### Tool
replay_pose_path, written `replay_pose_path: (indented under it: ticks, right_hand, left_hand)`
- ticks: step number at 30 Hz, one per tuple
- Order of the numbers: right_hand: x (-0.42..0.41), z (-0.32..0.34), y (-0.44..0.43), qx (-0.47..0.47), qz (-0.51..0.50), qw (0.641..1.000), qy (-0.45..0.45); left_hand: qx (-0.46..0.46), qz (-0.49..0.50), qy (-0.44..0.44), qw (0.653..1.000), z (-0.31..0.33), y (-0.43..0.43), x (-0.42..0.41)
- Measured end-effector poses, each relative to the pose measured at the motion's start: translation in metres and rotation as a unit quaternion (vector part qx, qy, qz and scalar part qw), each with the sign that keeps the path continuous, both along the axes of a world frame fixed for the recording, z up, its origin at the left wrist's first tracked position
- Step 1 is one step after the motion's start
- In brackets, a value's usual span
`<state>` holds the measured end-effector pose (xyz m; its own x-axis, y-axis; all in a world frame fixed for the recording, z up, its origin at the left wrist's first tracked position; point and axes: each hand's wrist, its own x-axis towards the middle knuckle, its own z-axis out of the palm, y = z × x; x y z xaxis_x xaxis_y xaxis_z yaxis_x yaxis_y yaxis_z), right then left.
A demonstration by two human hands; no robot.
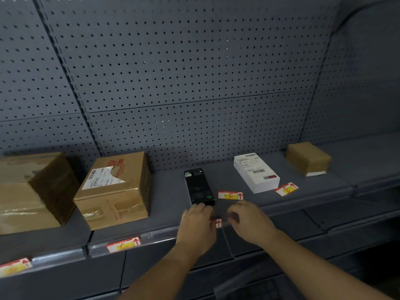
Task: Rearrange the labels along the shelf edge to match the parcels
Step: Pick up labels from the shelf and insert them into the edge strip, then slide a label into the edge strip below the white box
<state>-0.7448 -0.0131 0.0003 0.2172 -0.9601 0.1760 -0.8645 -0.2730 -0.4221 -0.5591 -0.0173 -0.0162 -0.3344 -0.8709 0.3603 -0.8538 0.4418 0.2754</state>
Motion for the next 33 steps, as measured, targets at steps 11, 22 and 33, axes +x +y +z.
replay_pose_path:
  ticks: [11, 22, 33]
  right_hand:
    - [-0.118, 0.028, 0.036, 0.035, -0.17, 0.985, 0.006]
    - [-0.24, 0.024, -0.023, 0.044, -0.14, 0.989, -0.006]
    - [-0.283, 0.002, -0.12, 0.094, 0.046, 0.994, 0.019]
  left_hand:
    - [0.008, -0.118, 0.031, 0.992, 0.029, -0.023, -0.129]
    - [0.06, -0.023, 0.01, 0.998, 0.018, -0.06, -0.234]
    - [0.108, 0.142, 0.01, 0.984, 0.004, -0.082, -0.281]
